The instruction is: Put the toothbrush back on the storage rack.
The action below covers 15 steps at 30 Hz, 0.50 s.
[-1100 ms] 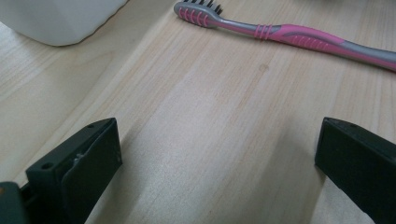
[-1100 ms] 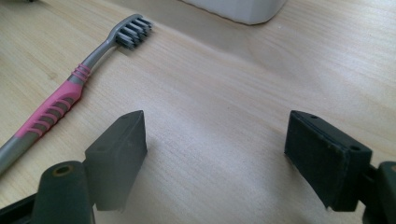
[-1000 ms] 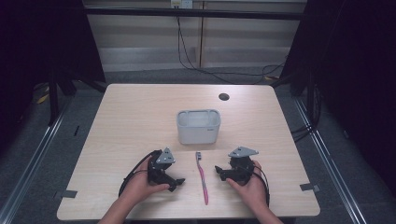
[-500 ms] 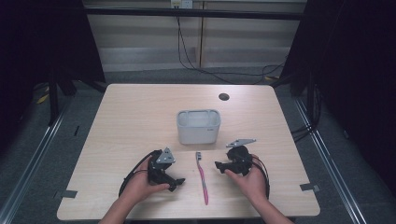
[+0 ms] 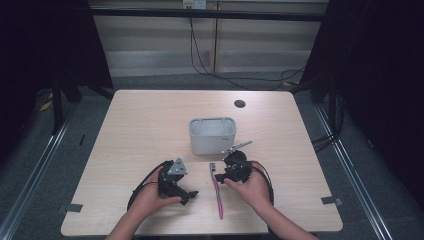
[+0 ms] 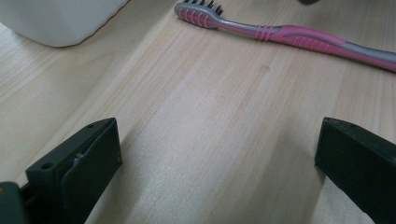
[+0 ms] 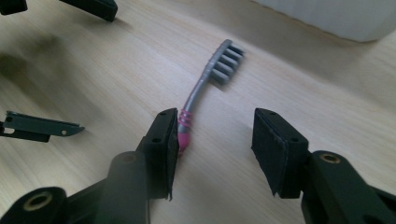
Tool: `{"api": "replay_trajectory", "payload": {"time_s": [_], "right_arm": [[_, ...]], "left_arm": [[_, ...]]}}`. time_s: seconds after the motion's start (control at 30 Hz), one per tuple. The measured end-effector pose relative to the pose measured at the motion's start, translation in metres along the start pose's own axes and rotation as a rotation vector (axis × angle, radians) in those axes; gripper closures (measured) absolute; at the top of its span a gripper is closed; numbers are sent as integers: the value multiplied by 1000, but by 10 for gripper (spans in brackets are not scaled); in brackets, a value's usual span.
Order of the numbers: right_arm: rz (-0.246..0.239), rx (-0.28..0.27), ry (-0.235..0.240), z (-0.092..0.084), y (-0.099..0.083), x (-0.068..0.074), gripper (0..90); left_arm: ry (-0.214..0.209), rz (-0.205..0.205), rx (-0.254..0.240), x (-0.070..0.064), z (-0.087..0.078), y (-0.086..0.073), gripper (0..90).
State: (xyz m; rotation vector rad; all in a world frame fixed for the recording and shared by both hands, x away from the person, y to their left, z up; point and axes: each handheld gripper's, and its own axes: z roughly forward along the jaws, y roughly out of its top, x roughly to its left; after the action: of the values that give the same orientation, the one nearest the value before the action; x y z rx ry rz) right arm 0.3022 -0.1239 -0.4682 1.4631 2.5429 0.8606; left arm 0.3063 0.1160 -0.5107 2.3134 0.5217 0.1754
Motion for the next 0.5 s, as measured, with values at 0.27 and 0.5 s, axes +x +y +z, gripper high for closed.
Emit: {"api": "replay_trajectory", "payload": {"time_s": [0.27, 0.5], "right_arm": [[18, 13, 25, 12, 7, 6, 604], [12, 43, 20, 19, 10, 8, 635]], "left_arm": [[0, 2, -1, 0, 0, 0, 0], [-1, 1, -4, 1, 0, 0, 0]]}}
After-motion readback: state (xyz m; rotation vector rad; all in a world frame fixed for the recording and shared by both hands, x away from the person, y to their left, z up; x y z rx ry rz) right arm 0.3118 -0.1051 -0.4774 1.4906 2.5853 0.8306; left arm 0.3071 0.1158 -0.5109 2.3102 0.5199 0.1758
